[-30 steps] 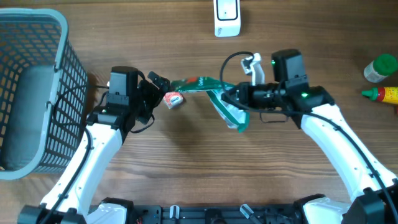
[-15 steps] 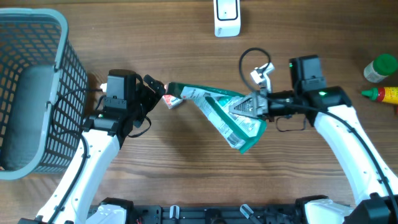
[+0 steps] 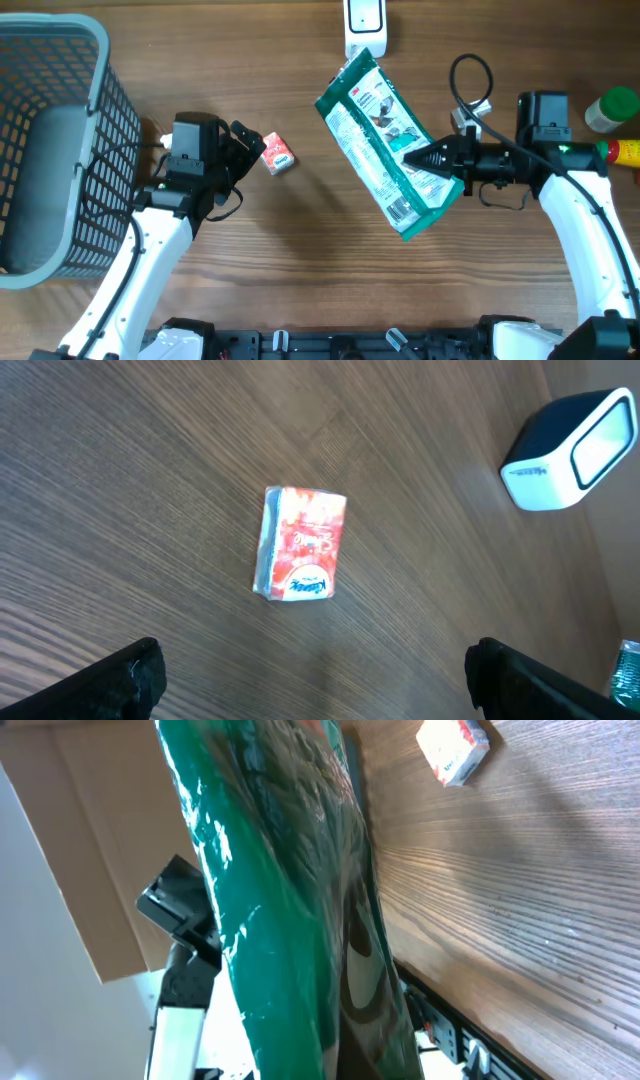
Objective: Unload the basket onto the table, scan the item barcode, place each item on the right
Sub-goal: 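Raise the packet with the right gripper to the white scanner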
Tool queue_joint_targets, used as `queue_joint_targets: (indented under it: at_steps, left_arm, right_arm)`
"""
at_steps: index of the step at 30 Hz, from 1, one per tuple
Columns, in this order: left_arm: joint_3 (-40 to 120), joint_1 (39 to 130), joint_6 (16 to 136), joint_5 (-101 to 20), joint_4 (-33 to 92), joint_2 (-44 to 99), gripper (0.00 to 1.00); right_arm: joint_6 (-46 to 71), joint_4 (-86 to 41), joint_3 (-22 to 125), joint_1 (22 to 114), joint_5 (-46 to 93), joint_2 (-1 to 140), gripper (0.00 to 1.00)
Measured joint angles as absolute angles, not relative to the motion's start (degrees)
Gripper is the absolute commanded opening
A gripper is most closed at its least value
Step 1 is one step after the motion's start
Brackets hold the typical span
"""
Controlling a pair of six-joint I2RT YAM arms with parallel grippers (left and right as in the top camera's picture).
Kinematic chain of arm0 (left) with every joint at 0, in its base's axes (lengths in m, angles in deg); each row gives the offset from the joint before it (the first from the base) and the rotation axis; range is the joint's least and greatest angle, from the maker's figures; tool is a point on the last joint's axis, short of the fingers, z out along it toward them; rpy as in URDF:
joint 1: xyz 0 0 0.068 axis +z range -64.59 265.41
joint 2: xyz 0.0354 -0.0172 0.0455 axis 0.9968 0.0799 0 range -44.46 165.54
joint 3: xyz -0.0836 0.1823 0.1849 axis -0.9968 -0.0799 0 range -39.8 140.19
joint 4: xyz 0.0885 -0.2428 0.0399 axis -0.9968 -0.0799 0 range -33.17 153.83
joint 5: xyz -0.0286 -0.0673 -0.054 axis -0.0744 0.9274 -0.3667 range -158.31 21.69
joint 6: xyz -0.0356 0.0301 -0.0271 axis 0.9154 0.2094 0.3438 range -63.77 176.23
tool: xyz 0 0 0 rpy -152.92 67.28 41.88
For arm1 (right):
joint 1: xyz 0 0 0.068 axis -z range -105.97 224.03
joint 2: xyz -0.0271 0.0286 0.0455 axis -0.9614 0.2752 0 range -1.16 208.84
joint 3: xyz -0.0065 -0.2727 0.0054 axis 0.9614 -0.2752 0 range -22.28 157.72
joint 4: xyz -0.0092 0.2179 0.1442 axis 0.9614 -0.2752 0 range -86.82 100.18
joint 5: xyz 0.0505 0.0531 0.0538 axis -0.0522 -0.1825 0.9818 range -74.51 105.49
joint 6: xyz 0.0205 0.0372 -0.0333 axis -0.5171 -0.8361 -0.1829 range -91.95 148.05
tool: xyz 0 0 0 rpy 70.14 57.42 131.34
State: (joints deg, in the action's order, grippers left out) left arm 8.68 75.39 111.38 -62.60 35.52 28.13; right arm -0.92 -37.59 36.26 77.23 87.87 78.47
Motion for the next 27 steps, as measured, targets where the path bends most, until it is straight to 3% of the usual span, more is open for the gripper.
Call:
queue_joint_targets:
  at_steps: [14,18,27]
  left_arm:
    - [8.3,75.4,111.4,-63.0,34.9,30.0,1.0]
    - [8.3,75.4,111.4,-63.1,34.9,30.0,1.0]
    - [8.3,75.4,111.4,-63.2,34.9,30.0,1.0]
  right_arm:
    - [-0.5,-36.0,36.3,77.2,88.2,78.4,0.04]
    - [5.9,-31.6,36.3,77.2,90.5,77.2,0.04]
    - [32.3,-18.4,36.3,75.5,90.2,69.9,0.05]
